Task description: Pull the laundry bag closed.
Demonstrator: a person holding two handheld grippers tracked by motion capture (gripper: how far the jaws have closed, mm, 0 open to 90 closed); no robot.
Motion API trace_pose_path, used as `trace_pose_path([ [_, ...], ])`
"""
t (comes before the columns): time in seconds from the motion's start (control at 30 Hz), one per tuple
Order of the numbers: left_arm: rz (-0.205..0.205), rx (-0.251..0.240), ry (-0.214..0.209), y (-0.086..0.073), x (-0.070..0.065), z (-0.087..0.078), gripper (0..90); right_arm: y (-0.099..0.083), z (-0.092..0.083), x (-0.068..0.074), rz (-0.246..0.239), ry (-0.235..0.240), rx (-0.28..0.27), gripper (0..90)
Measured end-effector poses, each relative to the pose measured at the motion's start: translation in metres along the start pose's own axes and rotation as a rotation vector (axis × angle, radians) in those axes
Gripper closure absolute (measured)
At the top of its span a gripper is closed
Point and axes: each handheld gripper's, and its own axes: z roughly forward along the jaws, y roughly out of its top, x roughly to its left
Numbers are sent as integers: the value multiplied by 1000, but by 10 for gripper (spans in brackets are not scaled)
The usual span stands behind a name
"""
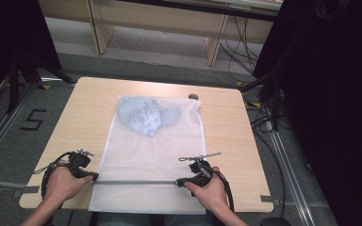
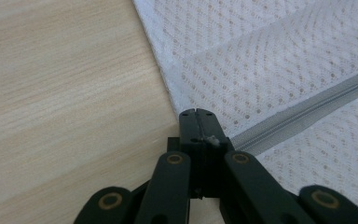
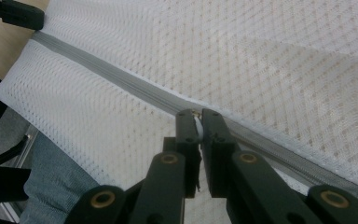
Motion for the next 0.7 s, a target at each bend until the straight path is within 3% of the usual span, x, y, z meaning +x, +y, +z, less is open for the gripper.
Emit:
trace_pose_path([
  [0.1, 9, 0, 0, 0, 1, 0, 900, -1, -2, -2, 1, -3, 22, 869],
  [0.17, 17, -2, -4, 0, 1, 0, 900, -1, -1, -2, 11, -8, 0, 868],
  [0.37, -1, 0, -1, 0, 0, 0, 900, -3, -5, -6, 18, -9, 4, 868],
  [0.53, 11, 0, -3, 0, 1, 0, 900, -3, -6, -10, -4, -5, -1, 868],
  [0.57, -2, 0, -1, 0, 0, 0, 900, -4, -6, -9, 5, -12, 0, 869],
  [0.67, 12, -2, -4, 0, 1, 0, 900, -4, -7, -10, 10, -14, -3, 868],
  [0.7, -5, -3, -4, 0, 0, 0, 900, -4, -7, -11, 11, -18, 0, 868],
])
